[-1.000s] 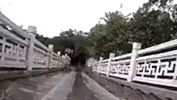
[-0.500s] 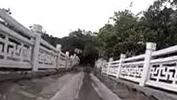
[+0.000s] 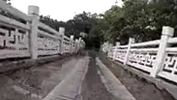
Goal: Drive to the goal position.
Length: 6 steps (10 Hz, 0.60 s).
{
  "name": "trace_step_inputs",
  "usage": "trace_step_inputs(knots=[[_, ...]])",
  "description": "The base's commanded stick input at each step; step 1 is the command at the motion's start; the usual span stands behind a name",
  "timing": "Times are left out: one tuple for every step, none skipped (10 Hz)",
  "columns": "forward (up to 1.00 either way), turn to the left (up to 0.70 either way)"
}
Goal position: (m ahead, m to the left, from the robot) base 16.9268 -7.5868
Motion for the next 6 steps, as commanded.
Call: trace_step_inputs(knots=[[0.45,0.03],[0.45,0.03],[0.45,0.03],[0.45,0.03],[0.45,-0.13],[0.45,-0.27]])
